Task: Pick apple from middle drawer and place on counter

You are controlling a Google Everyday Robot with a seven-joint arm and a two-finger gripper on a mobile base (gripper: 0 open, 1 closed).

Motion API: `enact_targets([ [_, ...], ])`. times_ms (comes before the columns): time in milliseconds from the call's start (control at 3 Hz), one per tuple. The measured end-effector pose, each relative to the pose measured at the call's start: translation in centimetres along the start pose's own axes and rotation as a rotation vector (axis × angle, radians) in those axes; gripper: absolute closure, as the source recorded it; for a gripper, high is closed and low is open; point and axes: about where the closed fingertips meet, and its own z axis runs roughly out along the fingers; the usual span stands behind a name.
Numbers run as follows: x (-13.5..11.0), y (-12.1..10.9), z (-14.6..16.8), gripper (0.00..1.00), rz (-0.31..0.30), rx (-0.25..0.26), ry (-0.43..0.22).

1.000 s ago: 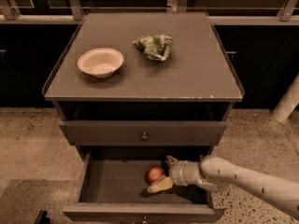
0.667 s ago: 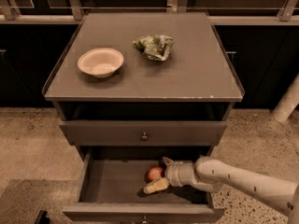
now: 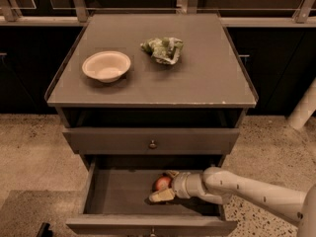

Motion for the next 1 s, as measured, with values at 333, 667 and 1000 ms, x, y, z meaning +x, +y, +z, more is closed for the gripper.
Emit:
enact_targets([
  [333, 0.0, 0.0, 0.0, 0.43, 0.0, 0.0, 0.0],
  [667, 0.0, 0.0, 0.0, 0.66, 0.0, 0.0, 0.0],
  [1000, 0.0, 0.01, 0.0, 0.89, 0.0, 0.0, 0.0],
])
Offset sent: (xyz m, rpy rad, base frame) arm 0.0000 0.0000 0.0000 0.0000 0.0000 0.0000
